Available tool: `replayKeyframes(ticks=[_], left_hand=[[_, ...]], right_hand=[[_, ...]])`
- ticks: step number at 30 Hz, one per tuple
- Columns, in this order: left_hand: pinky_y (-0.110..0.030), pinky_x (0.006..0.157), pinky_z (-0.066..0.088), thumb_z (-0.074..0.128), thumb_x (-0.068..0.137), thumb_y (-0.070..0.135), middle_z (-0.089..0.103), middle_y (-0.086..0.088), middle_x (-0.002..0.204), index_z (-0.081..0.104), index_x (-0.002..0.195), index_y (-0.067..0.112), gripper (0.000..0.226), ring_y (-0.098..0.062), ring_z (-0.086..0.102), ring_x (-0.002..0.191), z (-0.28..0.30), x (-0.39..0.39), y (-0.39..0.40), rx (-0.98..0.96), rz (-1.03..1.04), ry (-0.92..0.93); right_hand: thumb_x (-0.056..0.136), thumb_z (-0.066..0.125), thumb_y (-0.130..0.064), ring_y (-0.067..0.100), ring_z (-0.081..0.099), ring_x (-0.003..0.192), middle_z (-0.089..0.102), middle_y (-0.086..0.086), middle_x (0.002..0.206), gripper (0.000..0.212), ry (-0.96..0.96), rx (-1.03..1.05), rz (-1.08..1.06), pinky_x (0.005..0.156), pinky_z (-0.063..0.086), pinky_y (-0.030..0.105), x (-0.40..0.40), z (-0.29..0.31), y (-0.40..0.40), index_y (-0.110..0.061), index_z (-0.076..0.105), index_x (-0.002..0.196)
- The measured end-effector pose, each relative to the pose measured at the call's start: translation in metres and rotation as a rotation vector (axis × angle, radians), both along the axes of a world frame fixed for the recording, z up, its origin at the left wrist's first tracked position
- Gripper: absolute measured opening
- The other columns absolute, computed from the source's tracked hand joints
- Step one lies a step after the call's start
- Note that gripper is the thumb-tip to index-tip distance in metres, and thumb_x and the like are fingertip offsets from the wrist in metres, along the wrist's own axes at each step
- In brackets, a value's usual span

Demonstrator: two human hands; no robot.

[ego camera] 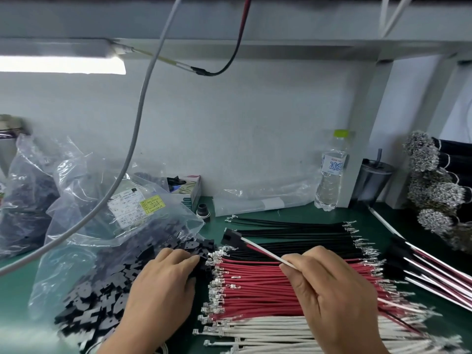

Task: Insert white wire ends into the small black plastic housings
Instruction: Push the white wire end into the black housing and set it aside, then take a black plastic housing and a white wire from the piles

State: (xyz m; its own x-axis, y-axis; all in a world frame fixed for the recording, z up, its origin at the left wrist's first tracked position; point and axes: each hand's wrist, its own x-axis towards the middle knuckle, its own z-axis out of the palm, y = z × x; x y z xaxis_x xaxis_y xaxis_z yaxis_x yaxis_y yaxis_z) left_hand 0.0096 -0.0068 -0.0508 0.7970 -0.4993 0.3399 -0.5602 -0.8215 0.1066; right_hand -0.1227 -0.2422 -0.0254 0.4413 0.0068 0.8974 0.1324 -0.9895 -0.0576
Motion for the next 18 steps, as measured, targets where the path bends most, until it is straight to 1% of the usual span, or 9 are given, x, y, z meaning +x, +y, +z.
replayKeyframes(ticks=[2,4,7,9,10,13,15,16,18], left_hand=[[-0.030,0.072,0.060,0.092,0.069,0.023,0.074,0.013,0.099,0.082,0.107,0.025,0.040,-0.015,0.068,0.094,-0.002,0.002,0.000,-0.011,0.017,-0.005],[-0.029,0.071,0.060,0.093,0.067,0.025,0.074,0.015,0.098,0.082,0.106,0.026,0.041,-0.014,0.068,0.093,-0.003,0.004,0.001,-0.034,0.043,0.001],[-0.031,0.064,0.060,0.094,0.057,0.015,0.074,0.013,0.092,0.082,0.103,0.024,0.049,-0.017,0.069,0.087,-0.003,0.003,-0.002,-0.086,0.035,-0.026],[-0.031,0.059,0.060,0.094,0.051,0.011,0.073,0.012,0.088,0.083,0.098,0.023,0.049,-0.017,0.070,0.082,-0.006,0.002,-0.006,-0.130,0.004,-0.060],[-0.031,0.060,0.060,0.094,0.054,0.015,0.073,0.013,0.089,0.083,0.098,0.023,0.046,-0.016,0.069,0.083,-0.008,0.001,-0.008,-0.159,-0.007,-0.046],[-0.031,0.065,0.059,0.090,0.072,0.035,0.069,0.015,0.093,0.081,0.103,0.027,0.034,-0.013,0.066,0.089,-0.012,-0.002,-0.010,-0.235,-0.011,0.012],[-0.030,0.064,0.058,0.090,0.073,0.039,0.067,0.015,0.091,0.082,0.099,0.027,0.029,-0.013,0.065,0.088,-0.014,-0.002,-0.011,-0.262,-0.019,-0.002],[-0.029,0.062,0.057,0.091,0.072,0.038,0.067,0.015,0.090,0.083,0.096,0.028,0.028,-0.013,0.065,0.087,-0.014,-0.003,-0.012,-0.275,-0.017,-0.006],[-0.027,0.060,0.055,0.093,0.069,0.037,0.065,0.016,0.088,0.084,0.091,0.028,0.025,-0.013,0.065,0.087,-0.013,-0.004,-0.014,-0.304,0.000,0.001]], right_hand=[[0.096,0.058,-0.034,0.013,0.060,0.058,0.064,-0.006,0.073,0.030,0.003,-0.007,-0.010,0.045,0.047,0.026,-0.001,0.004,-0.001,-0.015,0.080,0.087],[0.096,0.058,-0.034,0.014,0.061,0.061,0.065,-0.005,0.075,0.031,-0.006,-0.024,-0.031,0.046,0.048,0.027,-0.005,0.012,-0.005,-0.014,0.081,0.090],[0.097,0.061,-0.031,0.013,0.059,0.064,0.066,-0.004,0.080,0.026,-0.031,-0.044,-0.095,0.051,0.044,0.022,-0.017,0.035,-0.023,-0.014,0.080,0.096],[0.099,0.058,-0.034,0.011,0.054,0.065,0.063,-0.006,0.084,0.027,-0.020,-0.027,-0.205,0.056,0.036,0.015,-0.029,0.053,-0.049,-0.017,0.079,0.102],[0.099,0.056,-0.037,0.011,0.052,0.064,0.061,-0.007,0.086,0.029,-0.003,-0.008,-0.276,0.055,0.035,0.016,-0.035,0.059,-0.066,-0.017,0.078,0.104],[0.099,0.044,-0.040,0.018,0.055,0.064,0.055,-0.007,0.090,0.040,0.154,0.048,-0.484,0.054,0.047,0.030,-0.055,0.059,-0.134,-0.017,0.075,0.106],[0.095,0.041,-0.038,0.025,0.056,0.066,0.051,-0.004,0.087,0.043,0.283,0.026,-0.631,0.057,0.050,0.038,-0.068,0.042,-0.181,-0.013,0.075,0.105],[0.092,0.044,-0.033,0.027,0.056,0.066,0.050,-0.003,0.084,0.040,0.330,0.014,-0.690,0.059,0.051,0.040,-0.075,0.031,-0.200,-0.011,0.076,0.103],[0.088,0.058,-0.017,0.031,0.055,0.067,0.046,-0.002,0.077,0.023,0.420,0.032,-0.759,0.064,0.053,0.045,-0.085,0.005,-0.222,-0.008,0.077,0.096]])
